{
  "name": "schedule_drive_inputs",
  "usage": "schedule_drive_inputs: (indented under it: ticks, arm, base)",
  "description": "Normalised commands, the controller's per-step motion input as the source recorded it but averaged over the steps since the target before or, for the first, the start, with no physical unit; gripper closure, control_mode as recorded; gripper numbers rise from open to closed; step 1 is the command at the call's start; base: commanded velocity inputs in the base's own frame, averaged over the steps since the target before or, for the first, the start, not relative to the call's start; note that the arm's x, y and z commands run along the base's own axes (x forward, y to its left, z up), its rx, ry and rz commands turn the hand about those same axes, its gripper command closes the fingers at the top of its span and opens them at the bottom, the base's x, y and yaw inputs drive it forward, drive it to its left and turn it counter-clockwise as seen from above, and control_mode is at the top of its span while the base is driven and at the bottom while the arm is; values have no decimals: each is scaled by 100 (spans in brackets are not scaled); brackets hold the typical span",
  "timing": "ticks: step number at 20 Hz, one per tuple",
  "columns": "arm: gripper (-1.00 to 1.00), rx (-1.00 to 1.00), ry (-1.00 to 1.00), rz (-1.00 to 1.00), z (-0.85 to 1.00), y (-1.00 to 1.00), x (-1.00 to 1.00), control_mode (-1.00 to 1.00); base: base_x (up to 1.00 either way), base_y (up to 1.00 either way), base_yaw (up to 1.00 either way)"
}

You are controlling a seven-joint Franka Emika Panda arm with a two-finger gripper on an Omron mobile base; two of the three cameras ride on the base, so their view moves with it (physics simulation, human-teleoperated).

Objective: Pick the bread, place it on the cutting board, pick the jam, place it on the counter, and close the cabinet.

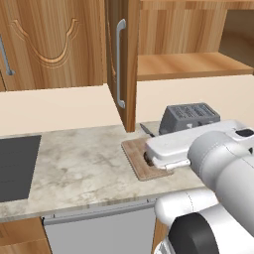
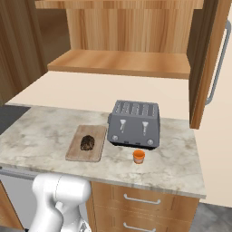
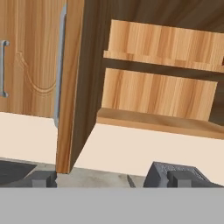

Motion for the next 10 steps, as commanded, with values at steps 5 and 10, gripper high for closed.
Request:
schedule_drive_inputs:
  ticks: [5,10]
  arm:
    - [-100,0,-9,0,0,15,0,-100]
    - [-100,0,-8,0,0,15,0,-100]
  base:
    - [0,0,0]
    - [0,0,0]
